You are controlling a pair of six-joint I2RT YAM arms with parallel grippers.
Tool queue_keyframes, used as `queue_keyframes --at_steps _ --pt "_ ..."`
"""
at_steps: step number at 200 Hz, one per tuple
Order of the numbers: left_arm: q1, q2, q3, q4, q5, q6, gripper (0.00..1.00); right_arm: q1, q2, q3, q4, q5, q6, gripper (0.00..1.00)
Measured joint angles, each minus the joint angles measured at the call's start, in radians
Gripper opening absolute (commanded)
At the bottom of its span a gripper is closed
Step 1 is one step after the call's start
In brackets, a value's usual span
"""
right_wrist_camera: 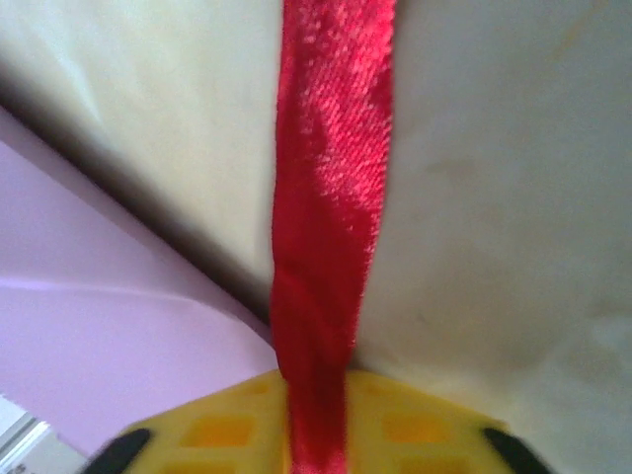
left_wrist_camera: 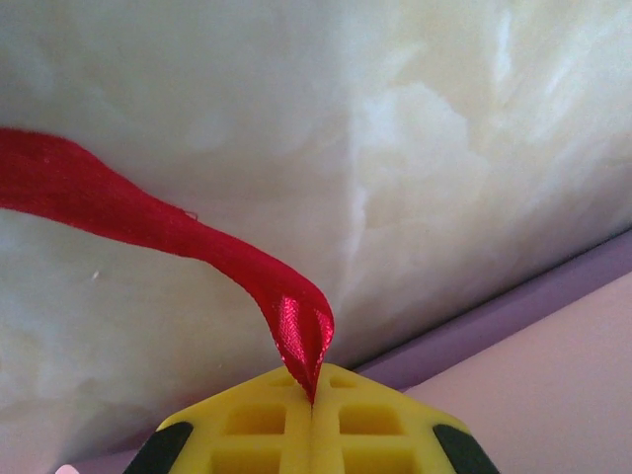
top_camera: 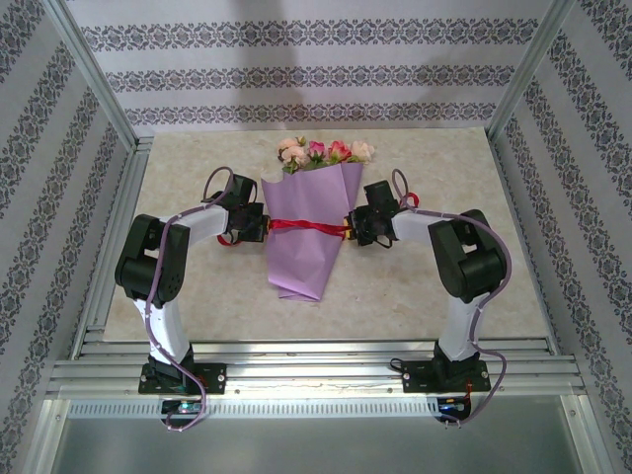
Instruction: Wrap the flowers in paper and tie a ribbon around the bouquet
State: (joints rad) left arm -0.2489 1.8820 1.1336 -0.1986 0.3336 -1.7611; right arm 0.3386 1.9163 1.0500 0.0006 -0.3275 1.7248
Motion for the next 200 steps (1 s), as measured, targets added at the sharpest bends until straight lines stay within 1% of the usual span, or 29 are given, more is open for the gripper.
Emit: queue_keyframes --at_steps 16,38,82,91,140,167,192,200 --pt "0.000 0.000 -0.002 0.004 0.001 0.000 0.00 0.000 0.008 0.000 0.001 -0.002 0.002 0.00" --pt "0.000 -0.004 -0.005 0.004 0.003 0.004 0.00 -0.003 0.006 0.002 -0.006 0.004 -0.016 0.00" --pt "0.018 -0.023 -0.006 0.002 0.004 0.030 0.00 -0.022 -0.024 0.037 -0.110 0.024 -0.110 0.00" --pt "0.024 -0.026 -0.006 0.002 0.006 0.034 0.00 -0.026 -0.032 0.043 -0.121 0.024 -0.127 0.03" --pt "0.028 -0.026 -0.006 0.004 0.037 0.045 0.00 -0.043 -0.045 0.050 -0.150 0.024 -0.174 0.08" --pt "0.028 -0.026 -0.008 0.006 0.052 0.046 0.00 -0.049 -0.044 0.050 -0.151 0.024 -0.187 0.17" --pt "0.028 -0.026 -0.018 0.006 0.056 0.045 0.00 -0.051 -0.044 0.050 -0.153 0.024 -0.188 0.17" --pt "0.028 -0.026 -0.021 0.006 0.056 0.045 0.00 -0.053 -0.044 0.050 -0.154 0.024 -0.188 0.14"
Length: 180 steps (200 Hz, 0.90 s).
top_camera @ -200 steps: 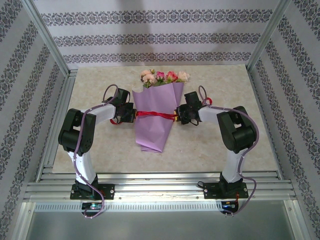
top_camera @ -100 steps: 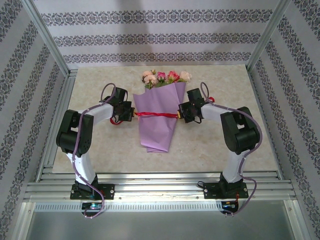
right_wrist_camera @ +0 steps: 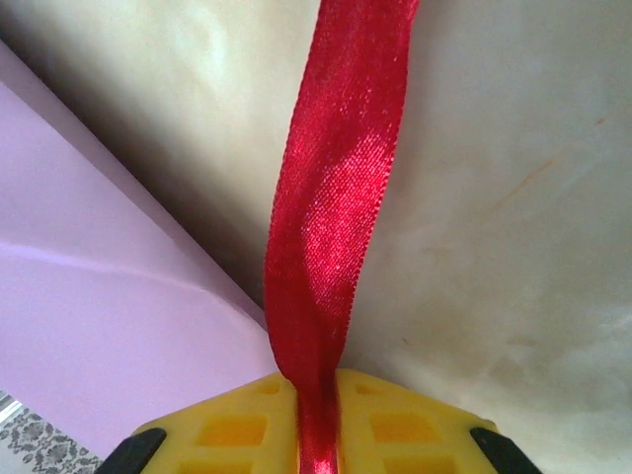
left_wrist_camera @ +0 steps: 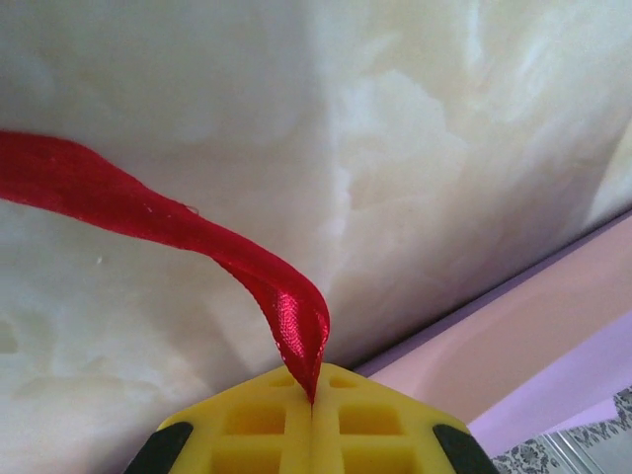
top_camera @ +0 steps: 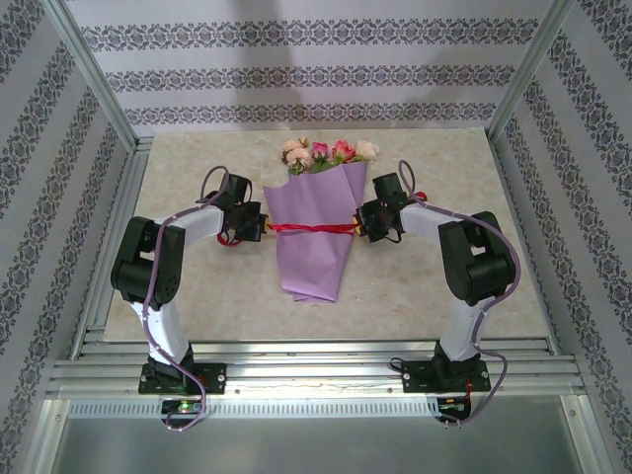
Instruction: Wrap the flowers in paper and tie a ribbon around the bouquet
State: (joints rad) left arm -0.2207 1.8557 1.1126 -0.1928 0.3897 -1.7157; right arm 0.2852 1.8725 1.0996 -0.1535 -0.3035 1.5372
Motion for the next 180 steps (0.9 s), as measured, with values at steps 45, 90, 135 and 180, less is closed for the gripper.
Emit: queue_keyframes --at_steps 45,90,135,180 --pt "0.000 0.000 -0.005 0.001 0.003 0.000 0.00 -0.018 0.009 0.000 -0.001 0.000 -0.005 0.00" --pt "0.000 0.000 -0.005 0.001 0.003 0.000 0.00 -0.022 0.009 0.000 -0.011 0.001 -0.009 0.00" --pt "0.008 0.000 -0.005 0.008 0.003 0.008 0.00 -0.059 -0.018 0.000 -0.064 0.016 -0.062 0.00" --pt "0.094 0.000 -0.035 0.075 0.014 0.014 0.00 -0.233 -0.101 -0.037 -0.107 0.009 -0.189 0.00"
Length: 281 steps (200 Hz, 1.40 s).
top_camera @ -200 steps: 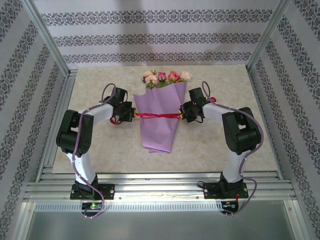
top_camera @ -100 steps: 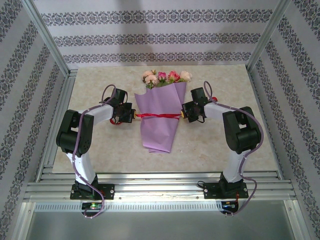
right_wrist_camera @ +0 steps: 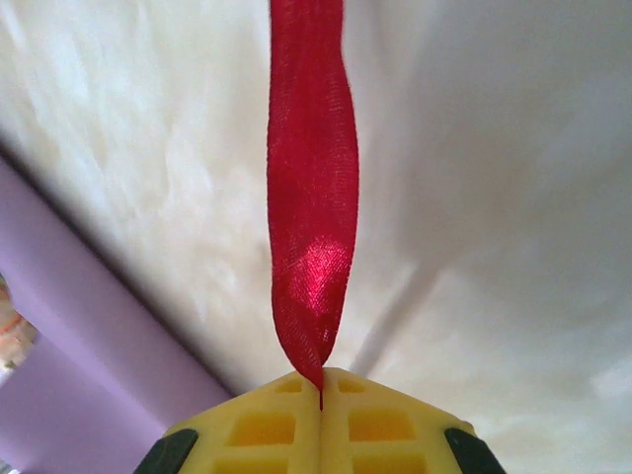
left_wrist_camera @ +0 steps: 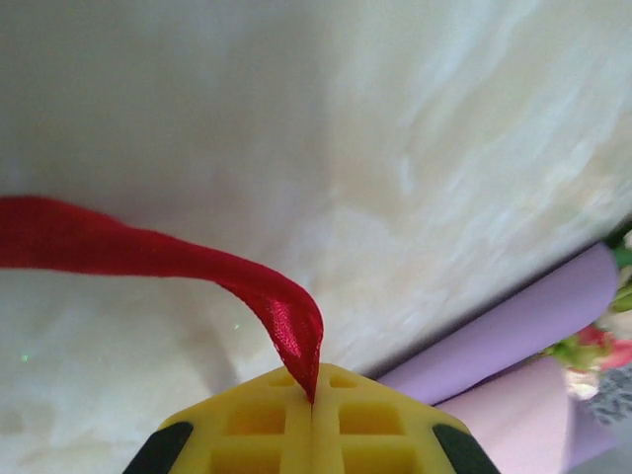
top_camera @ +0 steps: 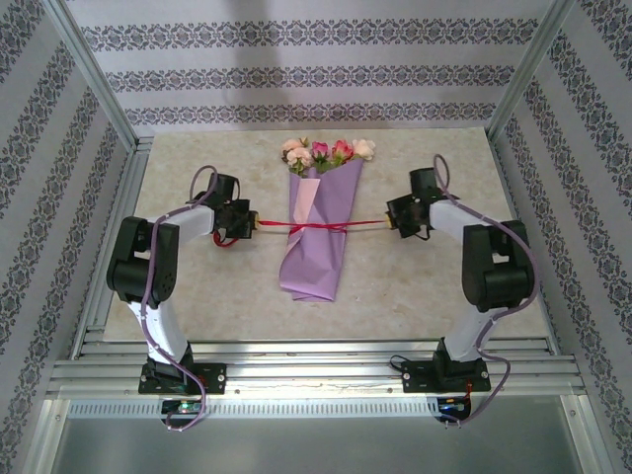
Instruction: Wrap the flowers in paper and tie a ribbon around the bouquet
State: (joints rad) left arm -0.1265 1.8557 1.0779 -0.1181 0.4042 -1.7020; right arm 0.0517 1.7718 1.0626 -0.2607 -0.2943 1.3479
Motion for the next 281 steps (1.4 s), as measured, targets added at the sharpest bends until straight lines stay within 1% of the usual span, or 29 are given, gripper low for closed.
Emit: queue_keyframes --at_steps 39,66,93,142,182,194,205,209,223,234,247,259,271,281 --pt "0.085 -0.005 -0.097 0.092 0.029 -0.017 0.00 -0.196 -0.040 -0.059 -0.026 -0.055 -0.096 0.00" --pt "0.117 -0.034 -0.147 0.135 0.057 -0.035 0.00 -0.280 -0.042 -0.060 -0.040 -0.109 -0.134 0.00" --pt "0.143 -0.056 -0.179 0.168 0.073 -0.050 0.00 -0.317 -0.042 -0.060 -0.047 -0.145 -0.151 0.00" --pt "0.192 -0.095 -0.221 0.172 0.082 -0.059 0.00 -0.339 -0.041 -0.060 -0.042 -0.182 -0.151 0.00" --pt "0.198 -0.103 -0.221 0.170 0.094 -0.057 0.00 -0.344 -0.040 -0.059 -0.039 -0.194 -0.148 0.00" --pt "0.195 -0.103 -0.221 0.163 0.093 -0.054 0.13 -0.343 -0.040 -0.059 -0.033 -0.194 -0.147 0.00" --pt "0.192 -0.105 -0.221 0.143 0.087 -0.051 0.19 -0.342 -0.040 -0.059 -0.026 -0.185 -0.145 0.00" --pt "0.192 -0.107 -0.221 0.130 0.084 -0.050 0.22 -0.342 -0.040 -0.059 -0.023 -0.182 -0.143 0.00" --pt "0.187 -0.117 -0.221 0.087 0.072 -0.049 0.40 -0.342 -0.040 -0.060 -0.013 -0.167 -0.141 0.00" --pt "0.178 -0.135 -0.221 0.045 0.062 -0.042 0.49 -0.338 -0.040 -0.060 -0.010 -0.160 -0.139 0.00" --pt "0.158 -0.172 -0.220 -0.023 0.042 -0.043 0.55 -0.335 -0.040 -0.060 -0.008 -0.158 -0.140 0.00" --pt "0.138 -0.211 -0.217 -0.089 0.015 -0.045 0.58 -0.333 -0.040 -0.060 -0.008 -0.157 -0.140 0.00" --pt "0.098 -0.249 -0.197 -0.155 -0.021 -0.046 0.60 -0.330 -0.040 -0.060 -0.008 -0.156 -0.140 0.00" --pt "0.044 -0.267 -0.163 -0.192 -0.044 -0.050 0.61 -0.330 -0.040 -0.060 -0.008 -0.155 -0.140 0.00"
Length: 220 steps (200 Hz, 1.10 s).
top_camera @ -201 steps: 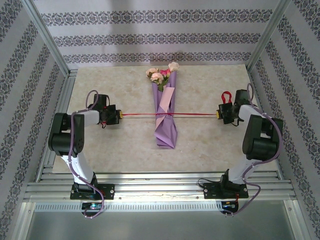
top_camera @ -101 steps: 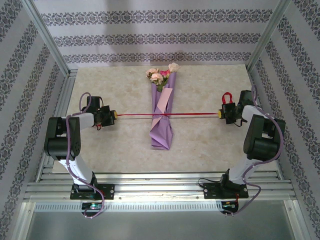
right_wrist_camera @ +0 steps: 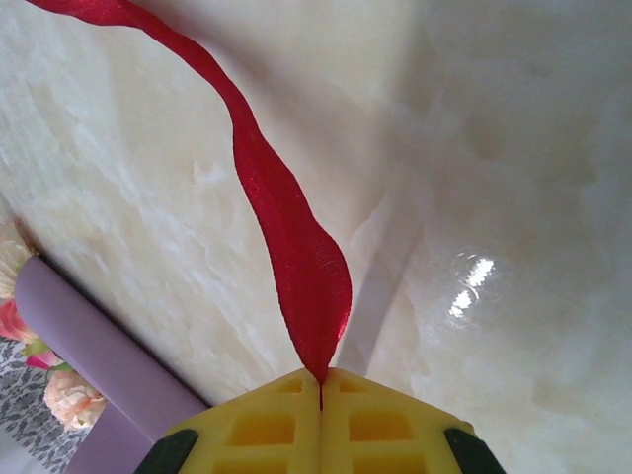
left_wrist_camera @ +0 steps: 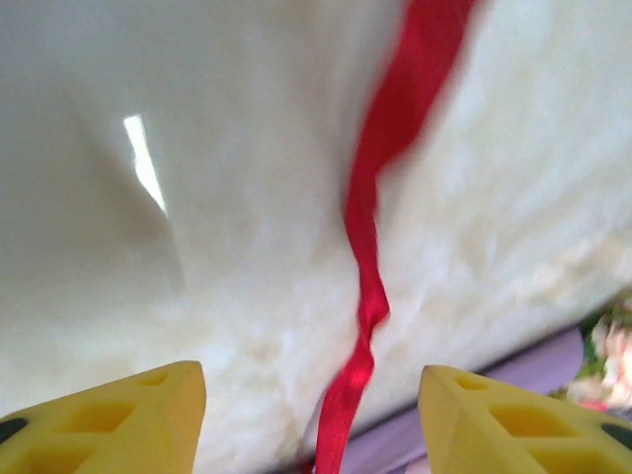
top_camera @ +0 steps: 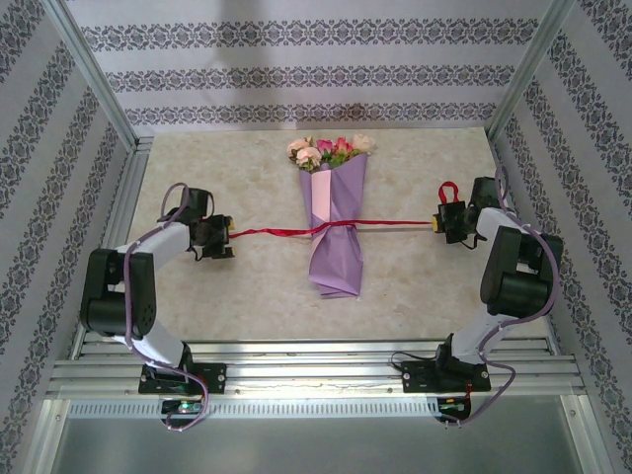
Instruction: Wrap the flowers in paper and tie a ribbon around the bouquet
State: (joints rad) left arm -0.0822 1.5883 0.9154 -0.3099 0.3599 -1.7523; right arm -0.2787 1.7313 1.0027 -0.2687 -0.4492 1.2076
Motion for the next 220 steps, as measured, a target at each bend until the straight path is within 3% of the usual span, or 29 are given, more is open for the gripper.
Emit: queue_keyframes --at_steps 25,51,97,157,185,211,220 --pt "-0.169 0.026 0.107 0.009 -0.031 -0.046 0.62 0.000 0.000 -0.011 0.004 0.000 0.000 0.00" --pt "-0.299 0.158 0.211 0.063 -0.035 -0.111 0.58 0.000 0.000 -0.015 0.004 0.000 -0.001 0.00" --pt "-0.324 0.377 0.353 0.060 -0.047 -0.161 0.56 0.000 0.002 -0.015 0.008 0.000 -0.003 0.00" --pt "-0.363 0.414 0.373 0.063 0.006 -0.217 0.53 0.000 0.012 -0.015 0.011 0.000 -0.003 0.00" --pt "-0.370 0.423 0.375 0.069 0.014 -0.239 0.41 0.000 0.012 -0.017 0.012 0.000 -0.003 0.00" --pt "-0.370 0.440 0.380 0.075 0.029 -0.264 0.07 0.000 0.012 -0.026 0.014 0.000 -0.003 0.00" --pt "-0.372 0.451 0.381 0.093 0.032 -0.273 0.00 0.000 0.012 -0.028 0.014 0.000 -0.003 0.00"
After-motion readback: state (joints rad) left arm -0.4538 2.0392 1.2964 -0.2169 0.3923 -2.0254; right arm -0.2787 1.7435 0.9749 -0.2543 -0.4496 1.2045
